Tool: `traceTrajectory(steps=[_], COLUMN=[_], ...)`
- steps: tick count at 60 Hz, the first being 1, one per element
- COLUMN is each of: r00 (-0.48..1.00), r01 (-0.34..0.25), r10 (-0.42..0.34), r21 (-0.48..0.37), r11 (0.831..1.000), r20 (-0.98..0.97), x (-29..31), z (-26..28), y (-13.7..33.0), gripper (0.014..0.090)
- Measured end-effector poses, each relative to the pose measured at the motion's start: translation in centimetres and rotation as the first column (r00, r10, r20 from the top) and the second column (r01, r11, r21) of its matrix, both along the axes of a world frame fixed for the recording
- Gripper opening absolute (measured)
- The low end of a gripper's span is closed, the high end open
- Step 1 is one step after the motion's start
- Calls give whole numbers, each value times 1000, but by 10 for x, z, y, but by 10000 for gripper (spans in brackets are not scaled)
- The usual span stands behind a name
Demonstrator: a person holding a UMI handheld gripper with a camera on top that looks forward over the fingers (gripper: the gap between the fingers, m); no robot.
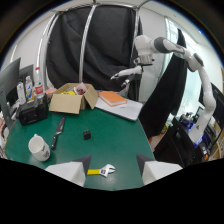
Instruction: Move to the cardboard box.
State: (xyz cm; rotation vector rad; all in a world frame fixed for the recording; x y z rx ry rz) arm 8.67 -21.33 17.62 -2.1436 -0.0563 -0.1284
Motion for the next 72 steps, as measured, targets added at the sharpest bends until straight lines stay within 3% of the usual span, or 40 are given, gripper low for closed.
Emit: traceTrajectory(steps=[11, 22, 24, 25, 41, 55, 72], r00=[999, 998, 997, 997, 990, 987, 985], r01=[28, -20, -29, -34, -119, -123, -120], r10=[-28, 20, 29, 34, 121, 127, 125], r21=[1, 3, 3, 3, 32, 48, 47], r11=[1000, 1000, 1000, 999, 992, 991, 992], r20=[-42, -62, -66, -68, -77, -99, -121], x=[-24, -73, -84, -89, -179, -225, -259], z=[2, -3, -4, -5, -21, -42, -54], y=[-14, 2, 10, 15, 118, 200, 258], gripper=[860, 858, 824, 858, 861, 860, 860])
